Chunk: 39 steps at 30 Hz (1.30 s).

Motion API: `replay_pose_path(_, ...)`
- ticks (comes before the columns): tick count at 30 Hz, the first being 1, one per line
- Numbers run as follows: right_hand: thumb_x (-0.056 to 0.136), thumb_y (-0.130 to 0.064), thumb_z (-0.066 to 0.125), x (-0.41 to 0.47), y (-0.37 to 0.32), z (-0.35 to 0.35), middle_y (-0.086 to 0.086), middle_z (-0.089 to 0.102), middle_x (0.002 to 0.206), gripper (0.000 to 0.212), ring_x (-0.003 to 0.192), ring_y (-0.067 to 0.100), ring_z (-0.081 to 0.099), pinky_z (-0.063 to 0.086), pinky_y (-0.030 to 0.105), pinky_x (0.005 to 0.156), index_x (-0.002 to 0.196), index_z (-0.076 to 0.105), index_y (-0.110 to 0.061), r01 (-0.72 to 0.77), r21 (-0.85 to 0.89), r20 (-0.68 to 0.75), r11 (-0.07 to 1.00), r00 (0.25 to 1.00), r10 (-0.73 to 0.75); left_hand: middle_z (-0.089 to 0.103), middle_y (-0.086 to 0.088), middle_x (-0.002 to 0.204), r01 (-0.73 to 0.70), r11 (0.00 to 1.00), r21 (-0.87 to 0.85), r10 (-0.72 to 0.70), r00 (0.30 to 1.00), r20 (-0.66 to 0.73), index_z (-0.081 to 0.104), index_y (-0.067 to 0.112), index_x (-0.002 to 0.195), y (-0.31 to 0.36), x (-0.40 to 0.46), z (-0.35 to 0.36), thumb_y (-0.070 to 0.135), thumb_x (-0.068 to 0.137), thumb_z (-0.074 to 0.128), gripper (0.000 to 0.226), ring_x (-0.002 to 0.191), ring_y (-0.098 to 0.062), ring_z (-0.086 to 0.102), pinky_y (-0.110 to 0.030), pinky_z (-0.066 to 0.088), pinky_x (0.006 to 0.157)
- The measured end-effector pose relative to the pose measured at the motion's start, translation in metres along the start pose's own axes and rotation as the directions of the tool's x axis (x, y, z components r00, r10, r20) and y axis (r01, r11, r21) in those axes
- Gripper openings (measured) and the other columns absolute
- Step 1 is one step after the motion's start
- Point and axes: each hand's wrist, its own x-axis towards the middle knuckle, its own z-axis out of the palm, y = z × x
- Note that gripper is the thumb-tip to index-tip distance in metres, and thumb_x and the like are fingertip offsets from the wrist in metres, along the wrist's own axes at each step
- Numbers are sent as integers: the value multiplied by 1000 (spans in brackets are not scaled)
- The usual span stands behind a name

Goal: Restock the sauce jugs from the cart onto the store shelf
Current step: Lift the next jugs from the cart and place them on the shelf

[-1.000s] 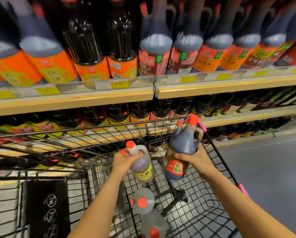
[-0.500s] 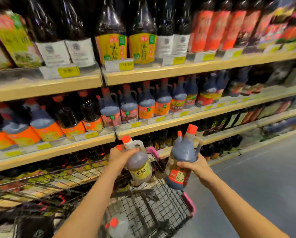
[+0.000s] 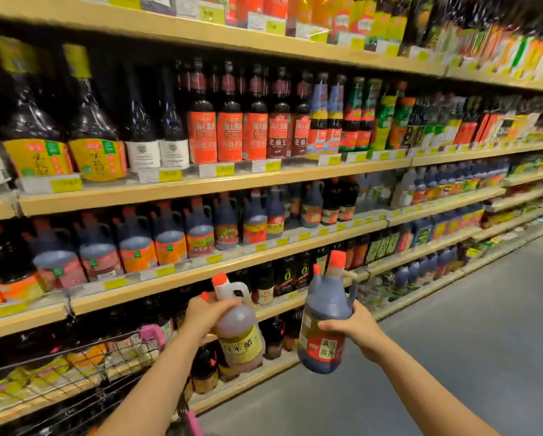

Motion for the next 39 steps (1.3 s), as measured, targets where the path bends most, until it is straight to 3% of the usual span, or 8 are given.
replay_pose_path(9, 43, -27, 84, 58, -12, -94, -6, 65, 98, 71, 87, 10, 63, 50, 21, 61, 107, 54, -21, 6, -71, -12, 997, 1000, -7, 67, -11, 90, -18, 996, 87, 18, 1000, -3, 66, 9, 90, 35, 40, 88, 30, 61, 83, 39, 84, -27, 63, -34, 48, 61)
replay_pose_path(18, 48, -27, 89, 195, -18, -133, 4, 65, 113, 81, 99, 20, 64, 54, 28, 71, 120, 53, -14, 49, -168, 42, 985, 998, -42, 56, 1, 64, -115, 982, 152, 120, 992, -27, 57, 13, 66, 67, 120, 136, 18, 66, 81, 25, 63, -12, 52, -26, 38, 51)
replay_pose_path(23, 64, -14, 85, 272, -36, -135, 4, 63, 109, 60, 94, 17, 60, 50, 24, 68, 115, 53, -13, 103, -220, 65, 970, 994, -91, 61, 0, 68, -82, 987, 135, 99, 988, -122, 60, 12, 70, 80, 159, 144, 19, 64, 82, 23, 71, -18, 56, -29, 40, 55)
replay_pose_path(26, 63, -11, 85, 309, -54, -132, 0, 60, 108, 64, 101, 18, 58, 48, 28, 76, 115, 49, -19, 212, -236, 139, 948, 973, -183, 68, -2, 78, -48, 992, 117, 66, 986, -153, 67, 15, 76, 80, 173, 148, 20, 63, 82, 21, 79, -19, 62, -31, 46, 63)
replay_pose_path(29, 63, -4, 84, 352, -65, -127, -11, 60, 101, 63, 93, 3, 59, 49, 18, 73, 104, 48, -35, 358, -277, 223, 892, 927, -303, 71, -4, 82, -34, 995, 90, 54, 974, -221, 69, 15, 79, 70, 186, 155, 17, 61, 83, 23, 83, -21, 65, -32, 50, 68)
replay_pose_path(32, 58, -10, 86, 385, -75, -120, -4, 60, 111, 71, 102, 3, 59, 52, 21, 80, 106, 46, -45, 479, -284, 245, 831, 874, -420, 73, -5, 79, -10, 998, 57, 28, 948, -317, 72, 15, 76, 59, 196, 164, 24, 51, 84, 29, 81, -22, 67, -37, 52, 71)
replay_pose_path(35, 63, 3, 80, 422, -71, -116, -1, 58, 96, 58, 90, -10, 60, 51, 13, 73, 96, 51, -35, 534, -303, 284, 789, 841, -460, 73, -7, 81, 12, 1000, 27, -1, 928, -372, 72, 12, 77, 50, 203, 174, 25, 50, 85, 33, 83, -23, 67, -37, 52, 71)
replay_pose_path(39, 54, -18, 84, 471, -54, -108, 5, 65, 94, 47, 88, 14, 65, 59, 39, 67, 93, 59, -22, 526, -326, 355, 785, 838, -414, 73, -11, 80, 8, 1000, 18, 1, 905, -424, 72, 9, 77, 37, 217, 183, 42, 36, 80, 53, 83, -25, 68, -41, 54, 74)
